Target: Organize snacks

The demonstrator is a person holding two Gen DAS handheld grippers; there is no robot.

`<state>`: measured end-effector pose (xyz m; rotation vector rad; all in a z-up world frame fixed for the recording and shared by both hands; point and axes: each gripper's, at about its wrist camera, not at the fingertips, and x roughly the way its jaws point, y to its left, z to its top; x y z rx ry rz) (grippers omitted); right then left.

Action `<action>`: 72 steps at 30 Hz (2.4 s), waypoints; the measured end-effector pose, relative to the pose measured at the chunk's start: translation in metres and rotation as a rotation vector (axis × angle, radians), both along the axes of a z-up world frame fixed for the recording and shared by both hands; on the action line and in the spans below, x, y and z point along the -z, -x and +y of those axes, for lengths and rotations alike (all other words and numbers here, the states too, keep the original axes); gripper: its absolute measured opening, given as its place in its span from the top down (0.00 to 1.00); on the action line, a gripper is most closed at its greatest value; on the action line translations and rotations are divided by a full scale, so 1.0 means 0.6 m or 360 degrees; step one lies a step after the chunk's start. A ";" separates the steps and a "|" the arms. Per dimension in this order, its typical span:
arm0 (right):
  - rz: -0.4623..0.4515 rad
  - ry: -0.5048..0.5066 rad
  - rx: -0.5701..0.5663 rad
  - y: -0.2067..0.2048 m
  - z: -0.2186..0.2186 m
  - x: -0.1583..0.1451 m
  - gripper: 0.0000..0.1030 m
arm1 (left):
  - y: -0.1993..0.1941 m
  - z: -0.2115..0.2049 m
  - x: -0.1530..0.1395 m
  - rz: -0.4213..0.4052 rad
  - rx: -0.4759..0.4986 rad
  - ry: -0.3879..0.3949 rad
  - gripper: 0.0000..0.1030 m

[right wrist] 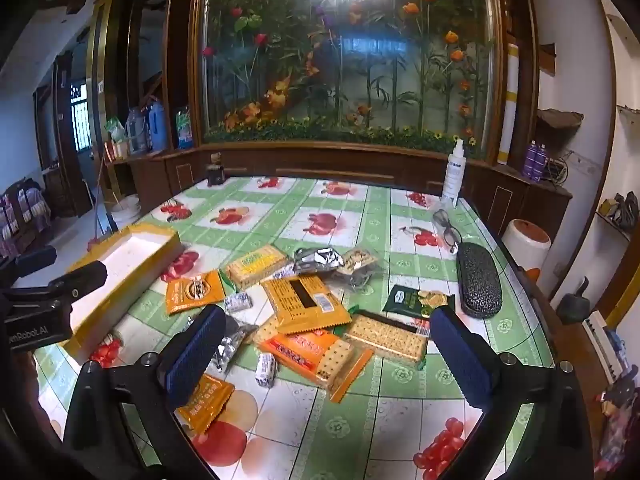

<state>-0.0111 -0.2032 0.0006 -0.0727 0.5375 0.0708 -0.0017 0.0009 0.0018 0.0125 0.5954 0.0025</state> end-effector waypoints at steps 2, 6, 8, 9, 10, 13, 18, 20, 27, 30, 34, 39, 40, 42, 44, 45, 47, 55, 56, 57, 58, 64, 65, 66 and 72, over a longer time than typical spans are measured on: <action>-0.0043 -0.0021 -0.0026 -0.001 -0.001 -0.002 0.00 | -0.009 0.018 -0.003 -0.0021 0.0035 0.0051 0.01; 0.0119 -0.0071 -0.0065 -0.039 -0.008 0.019 0.00 | -0.013 0.013 0.000 -0.0025 -0.0016 -0.0046 0.01; 0.0056 -0.0086 -0.0029 -0.026 -0.024 0.018 0.00 | -0.015 0.002 0.012 -0.0026 -0.0006 -0.0095 0.01; 0.0048 -0.0061 -0.0017 -0.024 -0.021 0.018 0.00 | -0.014 -0.003 0.018 -0.0021 -0.0013 -0.0121 0.01; 0.0048 -0.0077 -0.0017 -0.023 -0.034 0.021 0.00 | -0.016 -0.007 0.023 -0.0003 -0.0010 -0.0129 0.01; 0.0068 -0.0088 -0.0042 -0.024 -0.037 0.024 0.00 | -0.018 -0.017 0.031 0.0046 0.0055 -0.0105 0.01; 0.0113 -0.0115 -0.0030 -0.033 -0.045 0.033 0.00 | -0.007 -0.046 0.036 0.0047 0.0145 -0.0167 0.01; 0.0133 -0.0131 -0.0025 -0.036 -0.051 0.035 0.00 | -0.004 -0.055 0.037 0.0046 0.0172 -0.0184 0.01; 0.0170 -0.0166 0.0001 -0.037 -0.061 0.045 0.00 | -0.006 -0.058 0.039 0.0090 0.0197 -0.0139 0.01; 0.0171 -0.0169 0.0000 -0.036 -0.060 0.045 0.00 | -0.006 -0.055 0.040 0.0095 0.0189 -0.0127 0.01; 0.0180 -0.0171 -0.0016 -0.034 -0.053 0.046 0.00 | -0.004 -0.050 0.045 0.0107 0.0187 -0.0113 0.01; 0.0195 -0.0151 -0.0076 -0.027 -0.030 0.052 0.00 | 0.001 -0.047 0.061 0.0156 0.0196 -0.0094 0.01; 0.0197 -0.0139 -0.0081 -0.026 -0.025 0.053 0.00 | 0.002 -0.048 0.062 0.0158 0.0192 -0.0102 0.01; 0.0197 -0.0123 -0.0088 -0.024 -0.019 0.054 0.00 | 0.006 -0.048 0.060 0.0147 0.0186 -0.0112 0.01; 0.0193 -0.0107 -0.0087 -0.023 -0.013 0.053 0.00 | 0.008 -0.047 0.057 0.0139 0.0184 -0.0111 0.01; 0.0188 -0.0103 -0.0089 -0.021 -0.012 0.052 0.00 | 0.009 -0.046 0.055 0.0135 0.0182 -0.0109 0.01; 0.0180 -0.0087 -0.0077 -0.019 -0.010 0.048 0.00 | 0.010 -0.043 0.052 0.0125 0.0171 -0.0104 0.01; 0.0052 0.0255 0.0192 -0.001 0.015 0.025 0.00 | 0.005 -0.031 0.052 0.0148 0.0154 -0.0070 0.01; 0.0043 0.0280 0.0209 -0.001 0.017 0.024 0.00 | 0.004 -0.032 0.051 0.0150 0.0155 -0.0070 0.01; 0.0038 0.0304 0.0231 -0.001 0.019 0.023 0.00 | 0.005 -0.033 0.052 0.0150 0.0156 -0.0070 0.01; 0.0036 0.0318 0.0242 0.000 0.021 0.024 0.00 | 0.006 -0.034 0.051 0.0150 0.0156 -0.0071 0.01; 0.0037 0.0342 0.0260 0.001 0.020 0.024 0.00 | 0.009 -0.037 0.052 0.0155 0.0161 -0.0074 0.01; 0.0036 0.0342 0.0263 0.002 0.019 0.024 0.00 | 0.010 -0.038 0.052 0.0156 0.0161 -0.0075 0.01; 0.0034 0.0337 0.0265 0.003 0.018 0.023 0.00 | 0.010 -0.038 0.053 0.0156 0.0161 -0.0075 0.01; 0.0037 0.0328 0.0276 0.005 0.013 0.023 0.00 | 0.010 -0.040 0.053 0.0159 0.0168 -0.0074 0.01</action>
